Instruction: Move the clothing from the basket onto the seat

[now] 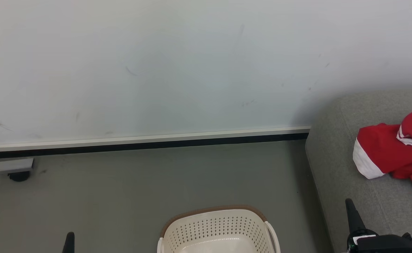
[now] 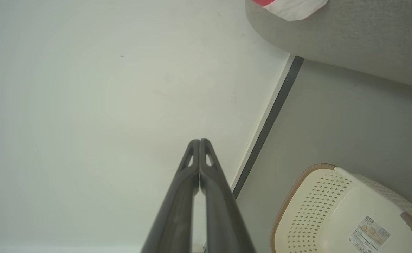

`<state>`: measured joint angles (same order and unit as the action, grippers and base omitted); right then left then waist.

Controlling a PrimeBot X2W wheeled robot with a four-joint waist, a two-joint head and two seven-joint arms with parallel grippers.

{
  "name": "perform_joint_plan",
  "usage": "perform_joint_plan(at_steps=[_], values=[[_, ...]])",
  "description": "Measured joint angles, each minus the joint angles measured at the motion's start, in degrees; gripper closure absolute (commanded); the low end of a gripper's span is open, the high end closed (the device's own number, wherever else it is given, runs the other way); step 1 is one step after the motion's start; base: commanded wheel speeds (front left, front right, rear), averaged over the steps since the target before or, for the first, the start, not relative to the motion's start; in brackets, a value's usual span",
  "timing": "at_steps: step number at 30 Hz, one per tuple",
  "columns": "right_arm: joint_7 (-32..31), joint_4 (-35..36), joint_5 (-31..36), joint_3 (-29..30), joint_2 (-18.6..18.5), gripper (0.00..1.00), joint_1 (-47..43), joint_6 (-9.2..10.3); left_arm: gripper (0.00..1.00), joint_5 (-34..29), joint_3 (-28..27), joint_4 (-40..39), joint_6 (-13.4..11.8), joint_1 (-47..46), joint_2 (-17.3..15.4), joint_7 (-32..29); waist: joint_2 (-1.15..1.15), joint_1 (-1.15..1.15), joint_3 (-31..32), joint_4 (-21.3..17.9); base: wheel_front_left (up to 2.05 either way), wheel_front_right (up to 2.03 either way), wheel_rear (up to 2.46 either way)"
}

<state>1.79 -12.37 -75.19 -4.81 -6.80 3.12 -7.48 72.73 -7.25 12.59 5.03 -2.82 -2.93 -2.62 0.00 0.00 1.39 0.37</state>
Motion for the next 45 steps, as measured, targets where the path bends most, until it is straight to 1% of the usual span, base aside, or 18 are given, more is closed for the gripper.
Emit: perform_joint_plan(at_steps=[21,45], values=[[-0.27,-0.68,-11.29,0.69,-0.51,1.0,1.8,0.0,1.0,9.57,-1.13,-0.87,0.21,-0.97,0.02,-2.92,0.0,0.0,-0.6,-0.17,0.0,0.0,0.0],[-0.53,-1.27,-22.29,1.25,-1.13,1.0,3.33,0.0,1.0,18.35,-2.04,-1.7,0.36,-1.89,0.03,-5.65,0.0,0.0,-1.28,-0.36,0.0,0.0,0.0]])
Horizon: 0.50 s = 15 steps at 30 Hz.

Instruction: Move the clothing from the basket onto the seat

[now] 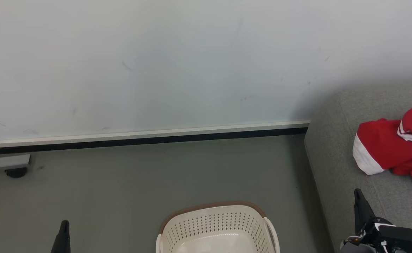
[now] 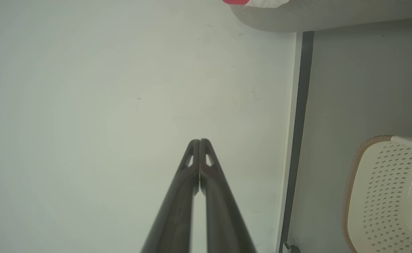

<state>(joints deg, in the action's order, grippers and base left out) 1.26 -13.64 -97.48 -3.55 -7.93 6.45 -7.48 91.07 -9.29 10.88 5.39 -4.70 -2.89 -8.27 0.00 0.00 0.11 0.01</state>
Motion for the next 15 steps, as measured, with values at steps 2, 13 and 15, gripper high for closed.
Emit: perform_joint_plan(at_steps=[2,13,15], values=[[-0.01,-0.03,-0.94,0.02,-0.05,1.0,0.05,0.0,1.0,0.55,-0.08,-0.04,0.0,-0.02,-0.01,-0.29,0.0,0.0,-0.06,-0.01,0.0,0.0,0.0],[0.0,-0.05,-1.41,-0.01,-0.16,1.0,0.08,0.0,1.0,0.89,-0.12,-0.08,0.0,-0.07,0.0,-0.32,0.0,0.0,-0.07,-0.02,0.0,0.0,0.0],[0.01,-0.05,-1.41,-0.03,-0.19,1.0,0.08,0.0,1.0,0.9,-0.13,-0.08,0.0,-0.07,0.0,-0.32,0.0,0.0,-0.07,-0.02,0.0,0.0,0.0]])
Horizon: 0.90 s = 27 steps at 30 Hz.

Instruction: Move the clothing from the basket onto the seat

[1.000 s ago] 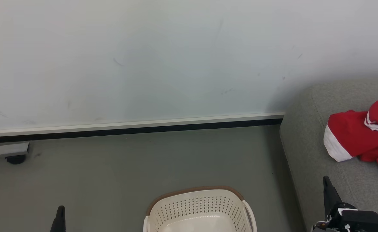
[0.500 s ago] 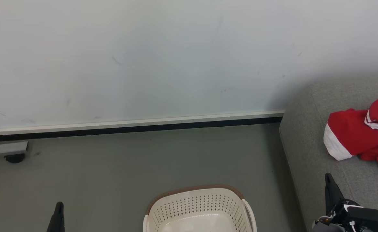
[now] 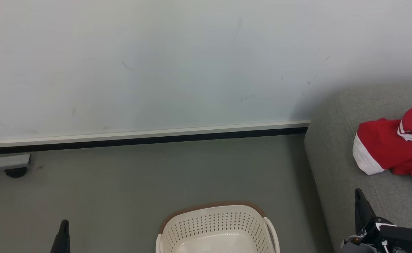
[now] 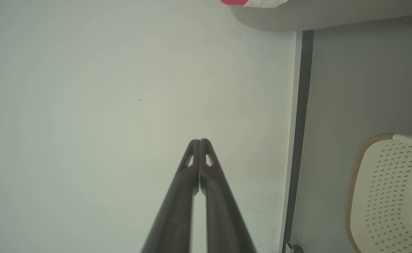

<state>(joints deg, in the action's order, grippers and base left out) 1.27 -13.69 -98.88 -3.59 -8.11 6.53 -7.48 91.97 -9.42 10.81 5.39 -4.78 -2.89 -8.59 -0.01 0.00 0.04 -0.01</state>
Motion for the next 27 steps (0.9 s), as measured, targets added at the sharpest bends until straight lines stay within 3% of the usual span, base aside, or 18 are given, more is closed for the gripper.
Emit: perform_joint_plan(at_steps=[27], values=[[0.25,0.01,-0.27,-0.29,-0.24,1.0,0.0,0.0,1.0,0.01,-0.01,-0.01,0.0,-0.02,0.0,0.0,0.01,0.0,0.0,0.0,0.0,0.0,0.0]])
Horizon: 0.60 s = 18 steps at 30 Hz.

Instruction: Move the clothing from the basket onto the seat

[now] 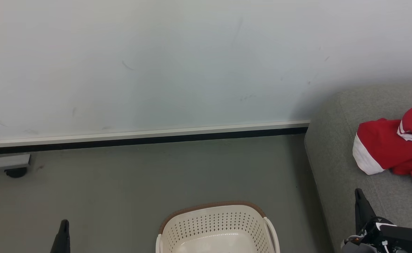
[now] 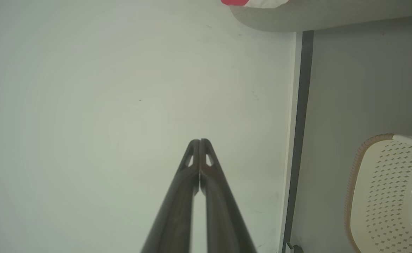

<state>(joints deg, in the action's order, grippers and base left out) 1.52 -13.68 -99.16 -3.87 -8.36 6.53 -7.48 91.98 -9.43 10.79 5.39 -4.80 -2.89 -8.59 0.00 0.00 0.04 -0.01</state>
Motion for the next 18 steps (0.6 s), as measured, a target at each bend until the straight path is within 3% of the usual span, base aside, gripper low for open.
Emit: perform_joint_plan(at_steps=[18], values=[[0.09,0.01,-0.19,-0.24,-0.2,1.0,0.0,0.0,1.0,0.0,0.0,0.0,0.0,-0.01,0.0,0.0,0.0,0.0,0.0,0.0,0.0,0.0,0.0]])
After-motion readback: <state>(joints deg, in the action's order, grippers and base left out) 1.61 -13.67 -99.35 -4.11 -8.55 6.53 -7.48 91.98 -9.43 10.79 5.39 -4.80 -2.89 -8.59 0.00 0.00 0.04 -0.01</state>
